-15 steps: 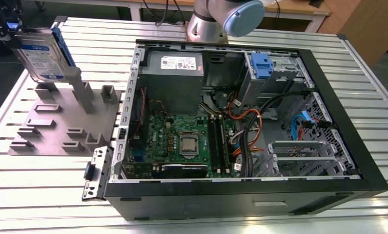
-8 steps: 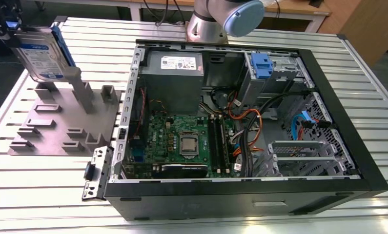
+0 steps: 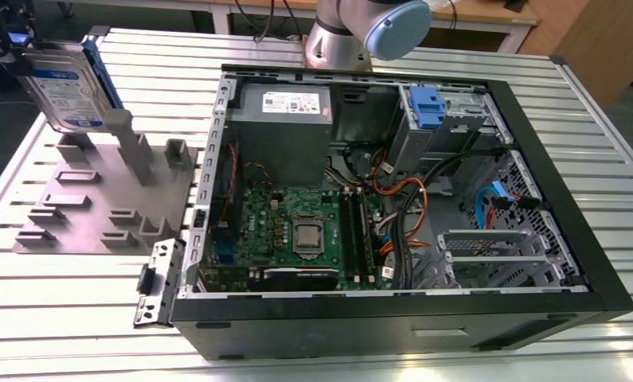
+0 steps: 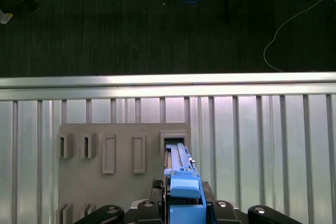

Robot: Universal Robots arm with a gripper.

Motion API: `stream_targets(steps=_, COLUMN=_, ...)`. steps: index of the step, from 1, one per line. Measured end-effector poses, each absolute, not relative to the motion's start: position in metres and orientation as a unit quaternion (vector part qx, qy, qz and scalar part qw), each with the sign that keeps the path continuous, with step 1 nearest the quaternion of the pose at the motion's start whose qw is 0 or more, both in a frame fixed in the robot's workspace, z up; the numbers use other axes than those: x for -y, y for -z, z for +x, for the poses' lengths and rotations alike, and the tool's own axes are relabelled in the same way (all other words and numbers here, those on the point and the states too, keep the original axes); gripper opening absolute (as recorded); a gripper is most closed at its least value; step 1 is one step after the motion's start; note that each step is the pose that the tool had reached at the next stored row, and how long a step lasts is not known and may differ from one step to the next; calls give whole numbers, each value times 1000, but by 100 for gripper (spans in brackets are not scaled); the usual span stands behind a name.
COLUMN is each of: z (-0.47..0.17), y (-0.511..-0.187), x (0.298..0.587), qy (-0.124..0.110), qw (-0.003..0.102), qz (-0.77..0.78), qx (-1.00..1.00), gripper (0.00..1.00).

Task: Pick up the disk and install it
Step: 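Pick up the disk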

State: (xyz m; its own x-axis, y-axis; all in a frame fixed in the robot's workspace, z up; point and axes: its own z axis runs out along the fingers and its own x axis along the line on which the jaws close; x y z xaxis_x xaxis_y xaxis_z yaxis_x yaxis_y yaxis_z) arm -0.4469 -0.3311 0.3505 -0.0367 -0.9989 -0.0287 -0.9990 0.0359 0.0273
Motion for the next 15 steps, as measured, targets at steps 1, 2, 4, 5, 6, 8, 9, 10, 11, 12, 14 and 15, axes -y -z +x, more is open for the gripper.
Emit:
stream_targets(steps=1, z=-447, y=-351, x=331, qy=-20, qw=1, qz=-694, qx=-720, gripper=36)
stream_targets(steps=2, z=-447, y=-351, x=331, qy=-20, qw=1, qz=-694, qx=-720, gripper=36)
stream_targets(steps=4, z=-447, y=-352, x=331, qy=-20, qw=1, qz=-694, qx=-720, gripper=36)
stream_targets(steps=5, z=-447, y=-352, x=331, qy=-20, qw=1, qz=-694, qx=-720, gripper=36)
stream_targets(steps=6, z=-447, y=-353, x=331, qy=-20, qw=1, qz=-694, qx=-720, gripper=36)
stream_targets(steps=8, z=-447, y=-355, x=331, qy=-20, qw=1, qz=-694, qx=-720, gripper=36)
stream_targets(steps=9, z=-447, y=-356, x=331, qy=-20, qw=1, qz=-694, qx=-720, gripper=36)
stream_targets(steps=10, z=-447, y=-356, x=331, qy=-20, qw=1, qz=-694, qx=-720, gripper=36)
stream_targets(steps=11, z=-447, y=-357, x=331, qy=-20, qw=1, qz=-694, qx=-720, gripper=36)
stream_targets(steps=12, z=-447, y=-358, x=331, qy=-20, qw=1, qz=-694, qx=-720, gripper=36)
stream_targets(steps=14, z=-447, y=-359, x=331, qy=-20, qw=1, qz=-694, qx=-720, gripper=36)
stream_targets(steps=15, z=-447, y=-359, x=331, qy=-20, qw=1, qz=-694, qx=-720, gripper=36)
